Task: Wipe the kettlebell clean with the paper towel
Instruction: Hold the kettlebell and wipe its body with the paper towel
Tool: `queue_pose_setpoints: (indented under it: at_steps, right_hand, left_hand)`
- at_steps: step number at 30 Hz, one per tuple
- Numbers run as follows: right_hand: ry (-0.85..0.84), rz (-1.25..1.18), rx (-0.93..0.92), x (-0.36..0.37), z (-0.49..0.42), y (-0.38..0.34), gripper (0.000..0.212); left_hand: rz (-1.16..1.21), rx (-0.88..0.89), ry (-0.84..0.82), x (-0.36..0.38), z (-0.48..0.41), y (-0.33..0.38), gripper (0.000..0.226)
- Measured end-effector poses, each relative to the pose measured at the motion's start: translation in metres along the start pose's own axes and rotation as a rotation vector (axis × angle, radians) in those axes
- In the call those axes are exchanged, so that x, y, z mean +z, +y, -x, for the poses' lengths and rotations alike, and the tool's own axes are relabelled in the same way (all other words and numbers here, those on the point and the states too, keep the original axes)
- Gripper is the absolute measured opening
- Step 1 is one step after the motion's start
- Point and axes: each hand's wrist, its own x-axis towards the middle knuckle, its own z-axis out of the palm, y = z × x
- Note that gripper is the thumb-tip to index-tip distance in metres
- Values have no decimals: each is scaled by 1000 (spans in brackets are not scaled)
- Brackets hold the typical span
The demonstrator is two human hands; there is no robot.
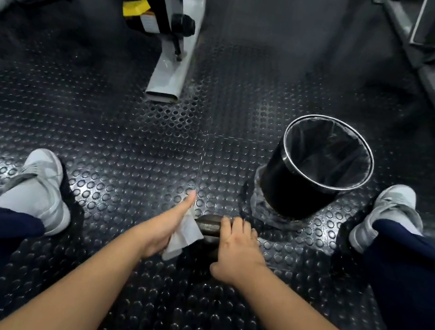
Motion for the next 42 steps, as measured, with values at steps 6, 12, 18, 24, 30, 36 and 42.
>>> queue_pose_setpoints:
  at_steps: [6, 12, 18, 24, 30, 36, 42]
  right_hand:
    - [3, 4, -8, -1, 0, -3, 109]
    - [-8, 7, -16, 0, 3, 1, 111]
    - [18, -1, -26, 3, -1, 1, 110]
    - [39, -25, -31, 6, -4, 1, 108]
    - [34, -29, -19, 9, -1, 8, 110]
    - [25, -24, -36, 4, -1, 6, 109]
    - [31, 1, -45, 3, -1, 5, 112]
  left_hand:
    - [4, -51, -27, -14, -17, -4, 114]
    - [13, -30, -32, -3, -7, -4, 104]
    - [-2, -28, -37, -22, 11, 7, 116]
    - [112, -35, 33, -8, -10, -4, 113]
    - [54, -64, -15, -1, 4, 8, 113]
    - [118, -55, -15, -14, 9, 12, 119]
    - [146, -22, 48, 5, -7, 4, 103]
